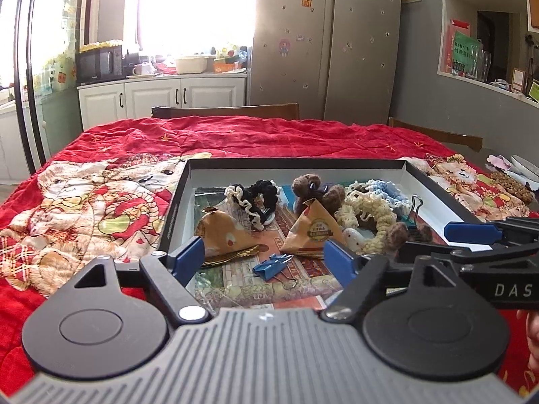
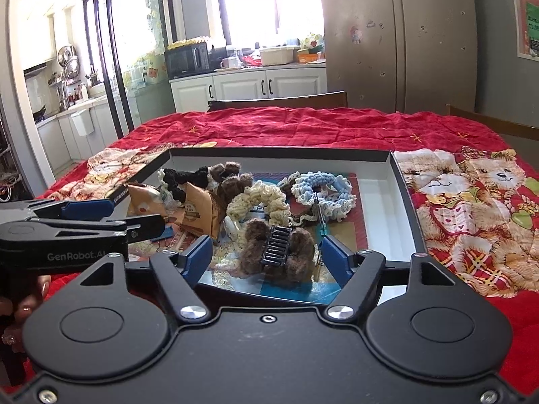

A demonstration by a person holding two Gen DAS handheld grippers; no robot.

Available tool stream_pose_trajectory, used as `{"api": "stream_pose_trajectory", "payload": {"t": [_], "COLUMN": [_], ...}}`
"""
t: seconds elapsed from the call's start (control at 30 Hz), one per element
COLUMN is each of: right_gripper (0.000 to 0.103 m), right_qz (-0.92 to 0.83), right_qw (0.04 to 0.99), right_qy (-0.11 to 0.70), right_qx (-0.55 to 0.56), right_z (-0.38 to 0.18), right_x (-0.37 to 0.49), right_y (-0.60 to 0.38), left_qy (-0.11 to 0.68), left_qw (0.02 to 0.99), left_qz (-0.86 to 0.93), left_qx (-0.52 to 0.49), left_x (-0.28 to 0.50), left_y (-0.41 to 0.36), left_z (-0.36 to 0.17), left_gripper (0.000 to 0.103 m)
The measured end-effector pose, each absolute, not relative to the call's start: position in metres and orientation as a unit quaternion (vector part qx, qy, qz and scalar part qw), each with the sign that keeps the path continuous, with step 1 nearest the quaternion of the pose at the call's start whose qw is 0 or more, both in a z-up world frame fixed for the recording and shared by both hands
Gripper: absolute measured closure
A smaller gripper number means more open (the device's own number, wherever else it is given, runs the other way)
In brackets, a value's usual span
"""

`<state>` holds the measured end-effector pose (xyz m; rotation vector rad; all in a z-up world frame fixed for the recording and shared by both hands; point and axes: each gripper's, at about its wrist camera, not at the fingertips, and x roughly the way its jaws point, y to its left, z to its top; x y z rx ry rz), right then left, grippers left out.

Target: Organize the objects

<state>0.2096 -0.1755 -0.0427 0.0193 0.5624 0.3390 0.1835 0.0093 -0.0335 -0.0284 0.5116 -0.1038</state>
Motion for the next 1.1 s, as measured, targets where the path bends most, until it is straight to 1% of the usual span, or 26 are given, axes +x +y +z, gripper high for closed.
{"api": "stream_pose_trajectory", "payload": {"t": [0.27, 0.4, 0.7, 1.1], "right_gripper": [0.029, 0.027, 0.024, 0.015], "right_qz": [0.161, 0.160, 0.166, 0.161], "right_qw": [0.951, 0.952, 0.952, 0.953], "right_qy": [0.264, 0.260, 0.256, 0.257], "right_qx": [0.008, 0.005, 0.001, -0.005], "right_z": [-0.028, -0.021, -0.010, 0.001], "right_x": [0.195, 0.187, 0.168, 0.131], "right_y": [-0.180, -0.183, -0.185, -0.197], "left_qy": [0.240, 0.234, 0.234, 0.246], "left_qw": [0.970, 0.971, 0.972, 0.968], "left_qz": [-0.043, -0.041, -0.033, -0.033], "left_qx": [-0.008, -0.006, 0.003, 0.018], "left_x": [0.167, 0.157, 0.138, 0.107], "left_y": [0.009, 0.009, 0.012, 0.012], "left_z": [-0.022, -0.016, -0.003, 0.005], "left_gripper": [0.008, 0.000, 0.000, 0.000]}}
